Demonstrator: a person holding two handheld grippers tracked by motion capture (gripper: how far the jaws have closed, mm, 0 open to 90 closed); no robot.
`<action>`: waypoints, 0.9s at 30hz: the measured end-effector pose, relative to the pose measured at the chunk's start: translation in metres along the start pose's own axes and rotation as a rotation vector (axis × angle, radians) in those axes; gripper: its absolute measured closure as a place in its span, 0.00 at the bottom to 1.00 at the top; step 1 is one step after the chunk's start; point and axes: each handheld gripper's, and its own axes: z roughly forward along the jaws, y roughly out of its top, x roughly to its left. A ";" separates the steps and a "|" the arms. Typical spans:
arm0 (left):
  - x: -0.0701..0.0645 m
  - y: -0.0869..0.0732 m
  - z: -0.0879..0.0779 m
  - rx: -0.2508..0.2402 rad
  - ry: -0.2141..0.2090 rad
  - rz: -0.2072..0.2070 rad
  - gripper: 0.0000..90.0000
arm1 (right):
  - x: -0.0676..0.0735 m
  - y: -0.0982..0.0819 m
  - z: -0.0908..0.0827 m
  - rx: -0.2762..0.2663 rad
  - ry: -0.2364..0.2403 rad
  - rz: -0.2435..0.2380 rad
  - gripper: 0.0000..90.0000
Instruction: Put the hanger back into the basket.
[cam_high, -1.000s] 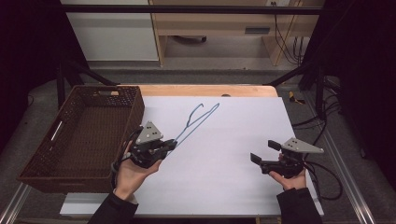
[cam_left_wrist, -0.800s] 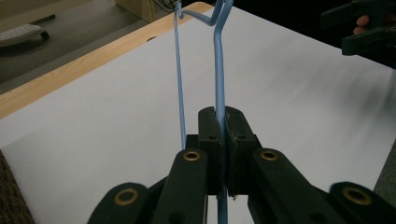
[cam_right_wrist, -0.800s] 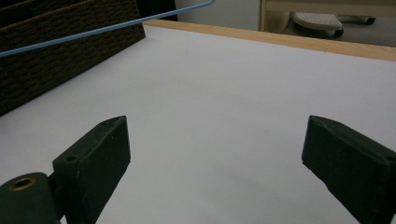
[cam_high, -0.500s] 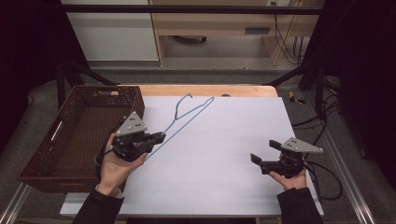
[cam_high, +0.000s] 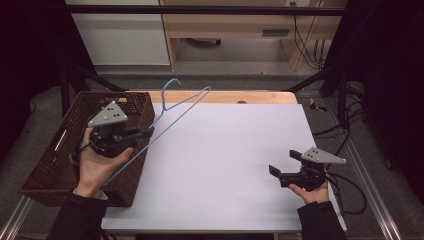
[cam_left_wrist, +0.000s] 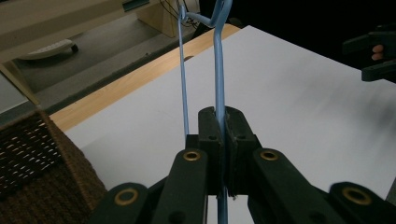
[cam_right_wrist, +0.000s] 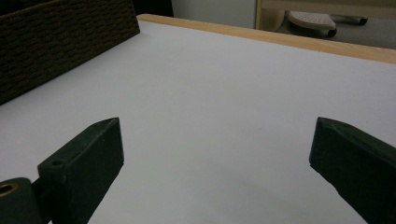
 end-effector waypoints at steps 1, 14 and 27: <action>0.003 0.000 -0.002 0.000 0.001 -0.005 0.97 | 0.000 0.000 0.000 0.001 0.000 0.001 0.04; 0.039 0.001 -0.029 -0.001 0.050 -0.029 0.97 | 0.000 0.000 0.000 0.004 -0.002 0.000 0.03; 0.074 -0.016 -0.043 0.018 0.099 -0.059 0.97 | 0.000 -0.001 0.002 0.009 -0.002 0.003 0.03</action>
